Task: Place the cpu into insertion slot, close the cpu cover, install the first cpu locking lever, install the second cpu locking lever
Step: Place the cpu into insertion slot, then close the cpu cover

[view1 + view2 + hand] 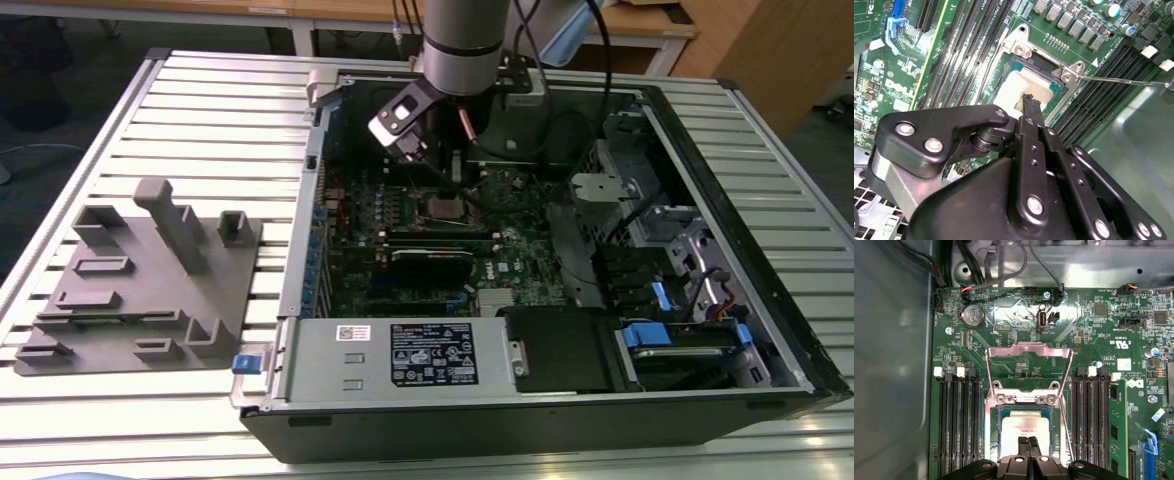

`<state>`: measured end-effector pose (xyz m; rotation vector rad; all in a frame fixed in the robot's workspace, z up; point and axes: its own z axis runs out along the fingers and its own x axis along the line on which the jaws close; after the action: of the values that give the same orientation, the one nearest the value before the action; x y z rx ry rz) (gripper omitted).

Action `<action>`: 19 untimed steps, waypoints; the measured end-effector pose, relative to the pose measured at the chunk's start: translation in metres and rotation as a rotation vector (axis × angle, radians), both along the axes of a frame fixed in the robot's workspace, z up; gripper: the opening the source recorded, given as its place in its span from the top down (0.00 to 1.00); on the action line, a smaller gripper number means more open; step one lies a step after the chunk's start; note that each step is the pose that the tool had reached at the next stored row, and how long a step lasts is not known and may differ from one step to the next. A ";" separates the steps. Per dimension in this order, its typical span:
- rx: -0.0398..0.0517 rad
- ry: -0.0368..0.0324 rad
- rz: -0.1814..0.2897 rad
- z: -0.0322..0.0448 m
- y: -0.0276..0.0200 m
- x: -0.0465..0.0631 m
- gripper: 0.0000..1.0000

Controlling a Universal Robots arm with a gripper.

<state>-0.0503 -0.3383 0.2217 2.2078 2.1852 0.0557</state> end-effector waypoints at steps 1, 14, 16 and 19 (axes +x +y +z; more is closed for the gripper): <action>0.0001 -0.0001 0.000 0.0012 0.0000 0.000 0.89; 0.0001 -0.0001 0.000 0.0039 0.0001 0.002 0.89; -0.0001 0.0001 0.000 0.0045 0.0002 0.002 0.89; 0.0001 0.0000 0.000 0.0063 0.0001 0.002 0.89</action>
<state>-0.0488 -0.3382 0.2281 2.2079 2.1851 0.0558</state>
